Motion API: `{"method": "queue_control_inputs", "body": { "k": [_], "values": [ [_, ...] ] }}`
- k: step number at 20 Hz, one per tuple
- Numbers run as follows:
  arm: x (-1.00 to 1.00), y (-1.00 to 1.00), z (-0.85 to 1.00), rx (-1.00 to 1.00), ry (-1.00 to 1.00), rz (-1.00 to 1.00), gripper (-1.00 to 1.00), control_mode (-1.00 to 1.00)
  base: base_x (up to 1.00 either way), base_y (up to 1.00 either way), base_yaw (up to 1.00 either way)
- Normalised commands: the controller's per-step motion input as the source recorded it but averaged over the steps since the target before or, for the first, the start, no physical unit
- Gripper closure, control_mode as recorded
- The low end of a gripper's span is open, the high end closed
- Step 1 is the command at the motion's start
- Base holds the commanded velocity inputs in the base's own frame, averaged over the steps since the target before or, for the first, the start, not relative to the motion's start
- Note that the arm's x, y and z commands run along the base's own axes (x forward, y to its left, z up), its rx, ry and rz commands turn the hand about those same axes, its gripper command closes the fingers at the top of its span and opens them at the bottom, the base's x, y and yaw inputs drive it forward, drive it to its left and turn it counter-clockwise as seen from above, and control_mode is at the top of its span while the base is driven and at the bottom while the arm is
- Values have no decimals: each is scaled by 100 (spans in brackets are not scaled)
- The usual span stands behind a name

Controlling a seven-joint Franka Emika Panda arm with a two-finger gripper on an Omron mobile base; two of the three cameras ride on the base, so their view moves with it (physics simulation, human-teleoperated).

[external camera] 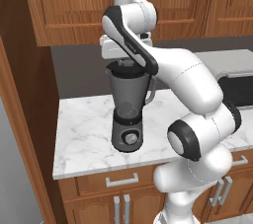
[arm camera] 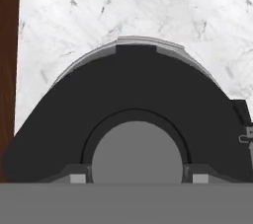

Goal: Open the blender lid, put the kiwi in the blender, close the lid, and start the blender.

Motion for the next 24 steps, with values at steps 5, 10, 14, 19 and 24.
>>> {"method": "queue_control_inputs", "body": {
  "k": [5, 10, 14, 19, 24],
  "values": [
    [13, 0, -25, 0, -2, 0, 100, -100, 0, 0, 0],
    [14, 0, -21, 0, -9, 0, 100, -100, 0, 0, 0],
    [0, 0, -26, 0, -16, 1, 100, -100, 0, 0, 0],
    [0, 0, -54, 0, -3, 0, 100, -100, 0, 0, 0],
    [0, 0, -44, 0, 0, 0, -100, -100, 0, 0, 0]
  ]
}}
